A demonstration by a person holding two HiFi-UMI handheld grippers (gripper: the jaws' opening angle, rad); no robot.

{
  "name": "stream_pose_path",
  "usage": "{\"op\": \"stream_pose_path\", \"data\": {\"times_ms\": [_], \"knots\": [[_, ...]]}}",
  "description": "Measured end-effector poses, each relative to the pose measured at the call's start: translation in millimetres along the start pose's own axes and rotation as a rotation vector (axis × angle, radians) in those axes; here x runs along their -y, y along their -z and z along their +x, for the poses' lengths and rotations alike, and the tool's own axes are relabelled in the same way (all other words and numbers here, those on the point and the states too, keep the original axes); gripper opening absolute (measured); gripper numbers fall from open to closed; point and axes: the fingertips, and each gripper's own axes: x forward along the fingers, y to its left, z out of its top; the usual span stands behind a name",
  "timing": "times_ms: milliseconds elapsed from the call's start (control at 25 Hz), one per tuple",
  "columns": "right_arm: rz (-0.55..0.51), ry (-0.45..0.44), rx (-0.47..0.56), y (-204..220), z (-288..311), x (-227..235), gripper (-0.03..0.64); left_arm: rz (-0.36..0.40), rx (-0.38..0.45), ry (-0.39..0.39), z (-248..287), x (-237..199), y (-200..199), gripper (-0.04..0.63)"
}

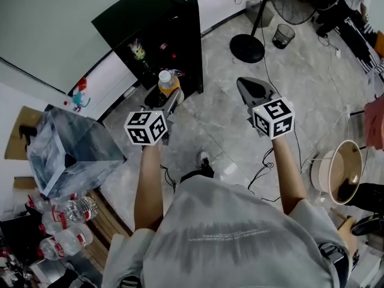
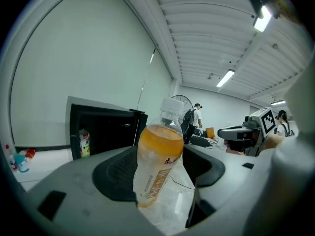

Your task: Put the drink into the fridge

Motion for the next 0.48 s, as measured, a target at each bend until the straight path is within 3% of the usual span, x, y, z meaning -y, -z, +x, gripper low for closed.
{"op": "stream_pose_path", "data": {"times_ms": [320, 480], "knots": [[0.012, -0.002, 0.001, -19.5, 90.8, 38.4, 0.002, -0.014, -0.002, -0.013, 64.6, -56.0, -30.3, 0.287], [-0.036, -0.037, -0.025, -18.8, 119.5, 41.0, 0.002, -0.033, -0.007, -0.027, 82.8, -73.1, -34.2, 0.287]]}}
